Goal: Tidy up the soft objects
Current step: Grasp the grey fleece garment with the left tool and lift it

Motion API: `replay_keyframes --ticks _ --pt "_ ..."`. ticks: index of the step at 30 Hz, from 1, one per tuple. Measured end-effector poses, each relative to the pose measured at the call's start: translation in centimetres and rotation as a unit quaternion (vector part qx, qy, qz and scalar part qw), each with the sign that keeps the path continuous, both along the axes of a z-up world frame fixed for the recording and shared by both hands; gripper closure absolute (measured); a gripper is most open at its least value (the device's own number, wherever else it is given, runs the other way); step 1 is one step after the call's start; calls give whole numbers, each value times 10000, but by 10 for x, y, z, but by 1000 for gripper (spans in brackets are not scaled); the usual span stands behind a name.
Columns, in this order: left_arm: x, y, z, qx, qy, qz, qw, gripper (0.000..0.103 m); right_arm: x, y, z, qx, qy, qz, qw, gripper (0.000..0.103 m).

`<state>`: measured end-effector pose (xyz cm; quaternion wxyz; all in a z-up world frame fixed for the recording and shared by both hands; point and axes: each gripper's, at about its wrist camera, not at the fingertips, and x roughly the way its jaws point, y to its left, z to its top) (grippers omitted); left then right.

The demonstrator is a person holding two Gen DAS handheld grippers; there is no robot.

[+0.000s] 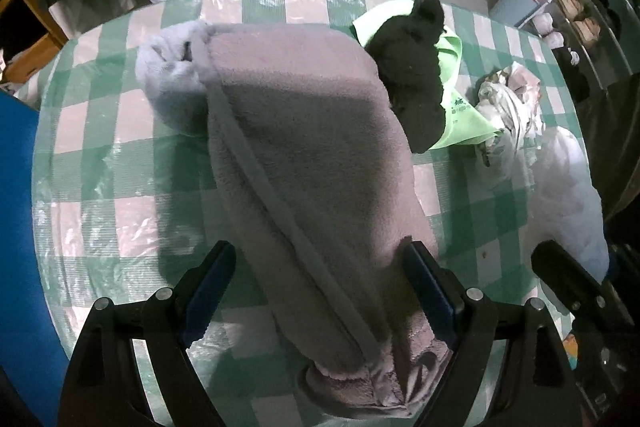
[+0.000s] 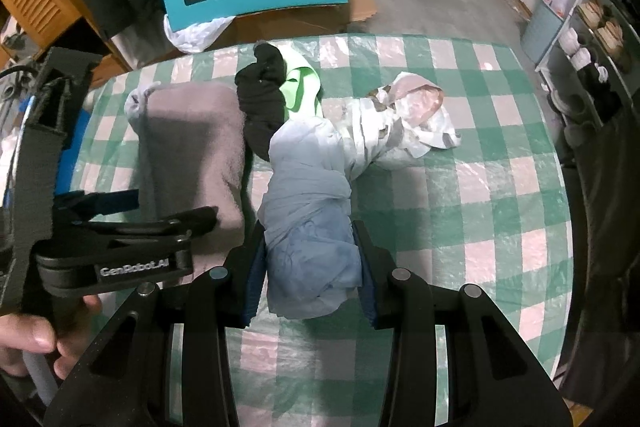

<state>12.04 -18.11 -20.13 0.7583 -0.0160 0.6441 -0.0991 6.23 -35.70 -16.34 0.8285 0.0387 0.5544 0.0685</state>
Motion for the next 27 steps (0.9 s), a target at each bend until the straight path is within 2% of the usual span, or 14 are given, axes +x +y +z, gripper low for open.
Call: replay_keyframes --ticks 3,5,6,8,9,11,14,21,27 --pt "0 3 -2 -62 3 38 10000 19 -1 -2 -2 -9 35 -19 10000 65" --pt "-1 4 -4 -164 42 15 9999 36 -2 -1 -3 -1 48 -23 10000 65" --pt "-2 3 -5 -224 63 -7 9997 40 -2 -1 -2 -7 43 -20 10000 65" --pt "-5 1 -3 -233 -7 -98 9997 55 -2 0 -2 -11 42 -5 10000 65" --pt "-7 -1 -1 -161 -67 -209 9996 58 -2 1 -1 -9 39 5 10000 65" --pt "-11 -6 4 -19 -170 -394 9991 73 -2 4 -1 -11 35 43 10000 65" --pt "-17 -6 14 113 -311 -510 9981 85 -2 8 -1 -17 46 104 9999 64" --pt "-28 10 27 208 -478 -528 9972 87 -5 18 7 -4 -15 201 9998 64" --pt "-38 22 43 485 -710 -604 9945 87 -11 26 15 102 -70 244 9996 65"
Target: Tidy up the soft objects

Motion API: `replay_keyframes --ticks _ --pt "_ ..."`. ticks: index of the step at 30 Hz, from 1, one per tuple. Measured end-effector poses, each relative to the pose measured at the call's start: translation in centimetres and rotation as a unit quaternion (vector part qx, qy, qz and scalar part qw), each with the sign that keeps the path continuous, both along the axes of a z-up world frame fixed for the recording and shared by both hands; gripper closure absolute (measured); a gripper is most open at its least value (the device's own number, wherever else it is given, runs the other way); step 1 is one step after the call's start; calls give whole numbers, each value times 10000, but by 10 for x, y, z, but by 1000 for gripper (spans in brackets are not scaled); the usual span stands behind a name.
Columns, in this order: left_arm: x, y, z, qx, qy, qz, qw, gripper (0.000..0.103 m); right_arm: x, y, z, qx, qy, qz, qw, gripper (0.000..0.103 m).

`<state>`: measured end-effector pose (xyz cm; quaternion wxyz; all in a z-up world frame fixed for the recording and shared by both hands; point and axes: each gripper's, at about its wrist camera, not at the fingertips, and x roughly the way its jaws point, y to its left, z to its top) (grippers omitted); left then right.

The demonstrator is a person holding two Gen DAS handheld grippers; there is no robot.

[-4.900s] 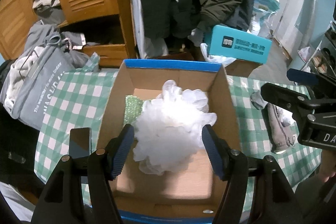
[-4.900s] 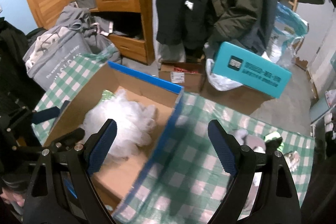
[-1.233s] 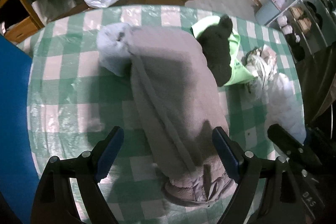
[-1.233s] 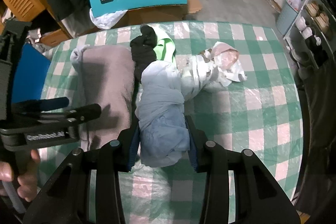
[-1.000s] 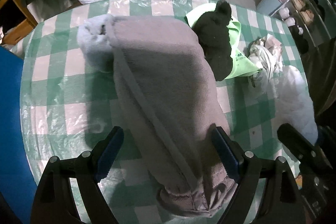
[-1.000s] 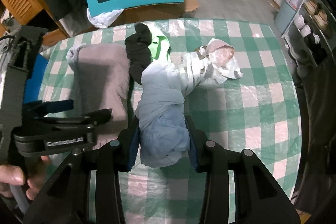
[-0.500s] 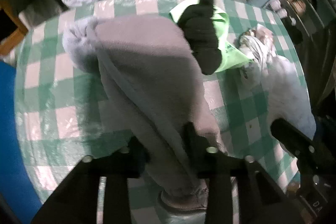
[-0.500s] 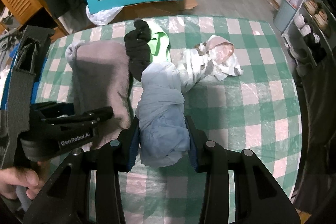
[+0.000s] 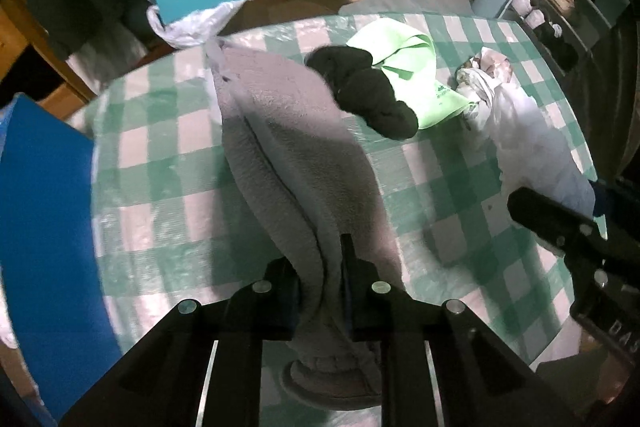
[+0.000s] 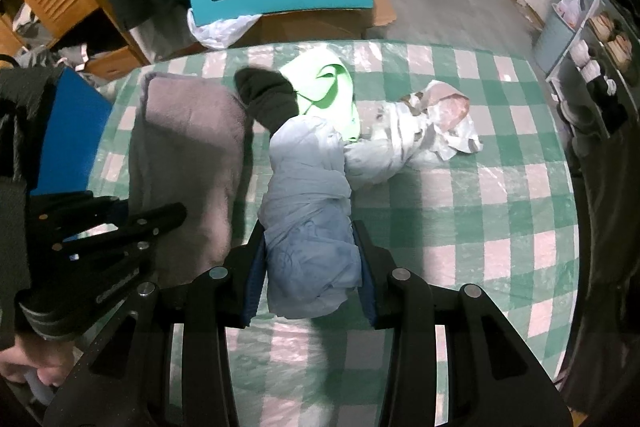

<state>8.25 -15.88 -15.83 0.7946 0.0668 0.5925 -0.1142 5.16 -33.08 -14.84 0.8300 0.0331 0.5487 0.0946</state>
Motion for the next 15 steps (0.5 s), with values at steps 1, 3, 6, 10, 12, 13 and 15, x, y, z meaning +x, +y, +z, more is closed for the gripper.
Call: replay_keyframes --ticks 1,3,6,10,12,13,15 --pt "-2 3 2 8 -21 -5 10000 87 -1 2 2 3 -17 17 10000 65" --pt "-6 8 9 44 -113 -37 9999 87 -4 6 6 -12 -59 58 10000 65" --pt "-14 12 19 160 -294 -108 9994 87 -10 12 12 -8 -108 114 9999 65" --pt "-22 22 33 174 -434 -114 9988 87 -17 19 21 -22 -151 177 9997 65" --pt "-27 27 41 181 -491 -109 9986 87 -21 24 27 -37 -176 204 9996 65" --pt "-29 29 44 196 -528 -107 9984 87 -23 26 29 -40 -188 218 9996 65" --pt "-34 33 51 240 -623 -126 9977 87 -26 31 34 -44 -207 239 9995 65"
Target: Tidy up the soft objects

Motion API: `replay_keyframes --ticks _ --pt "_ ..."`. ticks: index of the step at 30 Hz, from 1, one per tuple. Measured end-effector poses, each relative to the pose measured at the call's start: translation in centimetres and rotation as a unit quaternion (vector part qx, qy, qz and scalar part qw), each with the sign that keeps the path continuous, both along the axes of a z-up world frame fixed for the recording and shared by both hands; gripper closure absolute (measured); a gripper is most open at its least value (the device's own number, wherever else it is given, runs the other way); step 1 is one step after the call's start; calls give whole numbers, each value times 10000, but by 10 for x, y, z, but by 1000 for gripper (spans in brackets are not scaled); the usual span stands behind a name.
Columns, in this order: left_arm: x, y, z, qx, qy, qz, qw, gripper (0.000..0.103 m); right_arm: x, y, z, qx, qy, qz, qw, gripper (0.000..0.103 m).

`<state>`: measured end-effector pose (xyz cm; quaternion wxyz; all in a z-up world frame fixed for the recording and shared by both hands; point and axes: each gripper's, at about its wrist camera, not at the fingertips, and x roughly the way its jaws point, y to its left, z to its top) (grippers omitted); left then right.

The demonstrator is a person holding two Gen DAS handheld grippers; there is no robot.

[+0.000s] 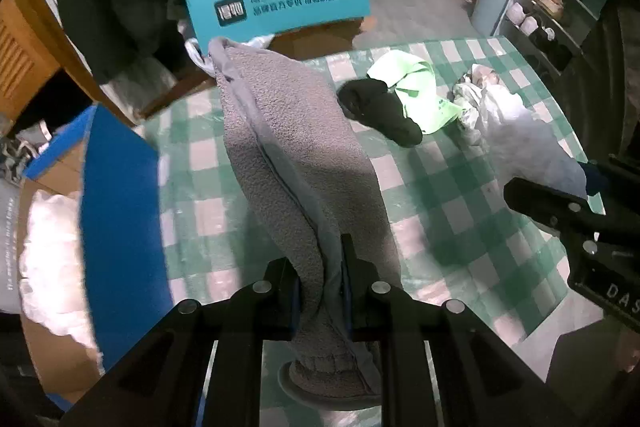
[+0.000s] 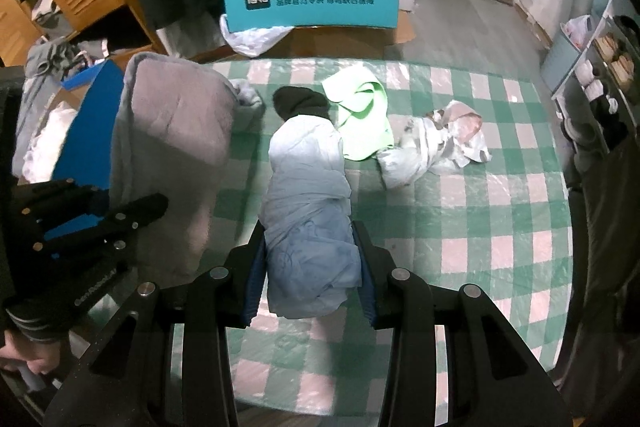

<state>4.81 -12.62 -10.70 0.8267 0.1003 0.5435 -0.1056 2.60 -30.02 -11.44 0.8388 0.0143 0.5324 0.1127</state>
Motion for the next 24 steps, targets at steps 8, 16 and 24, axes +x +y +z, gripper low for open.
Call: replay_keyframes --ticks 8,16,24 --pt "-16 21 27 23 -312 28 9995 87 -8 19 22 103 -198 166 9996 65" --pt "-25 43 46 33 -564 144 9983 87 -12 38 37 184 -369 317 9986 66" --pt "-32 66 68 20 -803 285 9964 87 -11 59 51 288 -486 479 9973 66"
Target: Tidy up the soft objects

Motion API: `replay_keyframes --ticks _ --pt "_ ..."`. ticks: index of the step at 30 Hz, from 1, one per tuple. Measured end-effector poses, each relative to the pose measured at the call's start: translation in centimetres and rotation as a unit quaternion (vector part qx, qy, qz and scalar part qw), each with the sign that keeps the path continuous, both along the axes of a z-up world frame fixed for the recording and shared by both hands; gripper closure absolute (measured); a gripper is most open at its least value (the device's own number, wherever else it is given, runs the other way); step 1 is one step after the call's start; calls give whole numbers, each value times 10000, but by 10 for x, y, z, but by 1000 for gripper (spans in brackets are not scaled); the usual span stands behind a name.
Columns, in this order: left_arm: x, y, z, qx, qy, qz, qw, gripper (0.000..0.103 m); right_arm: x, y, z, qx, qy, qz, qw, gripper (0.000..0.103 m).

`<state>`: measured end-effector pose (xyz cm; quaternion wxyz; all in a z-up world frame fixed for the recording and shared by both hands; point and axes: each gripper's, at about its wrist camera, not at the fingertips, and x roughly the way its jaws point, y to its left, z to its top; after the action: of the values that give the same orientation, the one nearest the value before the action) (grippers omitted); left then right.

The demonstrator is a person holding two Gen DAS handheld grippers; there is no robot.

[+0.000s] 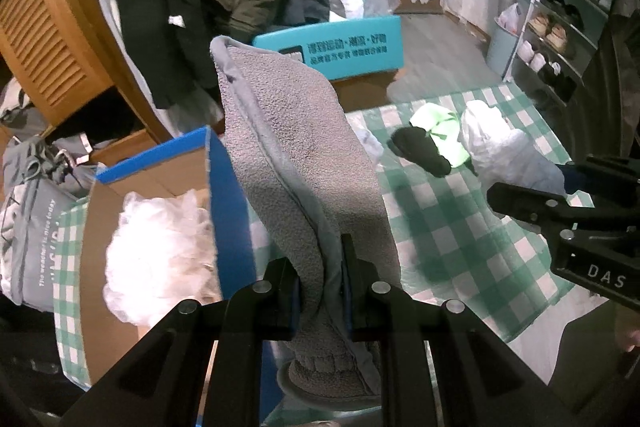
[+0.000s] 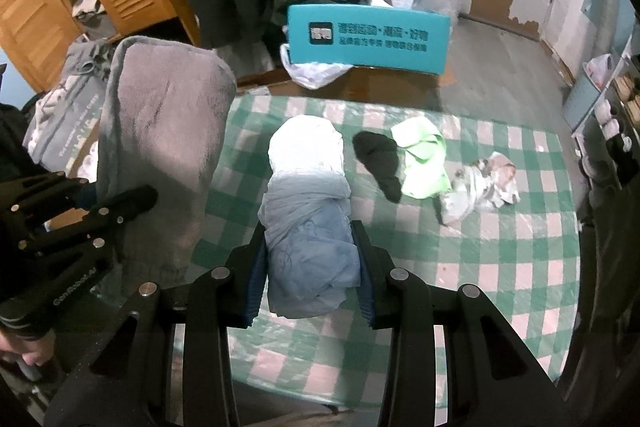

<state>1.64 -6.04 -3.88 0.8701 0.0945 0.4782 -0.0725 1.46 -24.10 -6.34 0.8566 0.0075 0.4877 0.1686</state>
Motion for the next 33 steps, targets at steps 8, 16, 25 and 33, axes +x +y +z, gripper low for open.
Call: replay_keyframes --ticks 8,16,25,33 --pt "-4 27 12 -24 -149 188 9997 87 7 27 13 99 -124 186 9997 66" --pt "-7 58 26 -126 -273 421 9987 87 13 53 27 175 -246 352 9989 66" --pt "-10 94 35 -116 -383 693 9968 87 20 93 36 229 -304 633 9973 66" --pt "-10 138 35 -24 -387 1023 9940 87 25 128 42 280 -319 865 9953 66"
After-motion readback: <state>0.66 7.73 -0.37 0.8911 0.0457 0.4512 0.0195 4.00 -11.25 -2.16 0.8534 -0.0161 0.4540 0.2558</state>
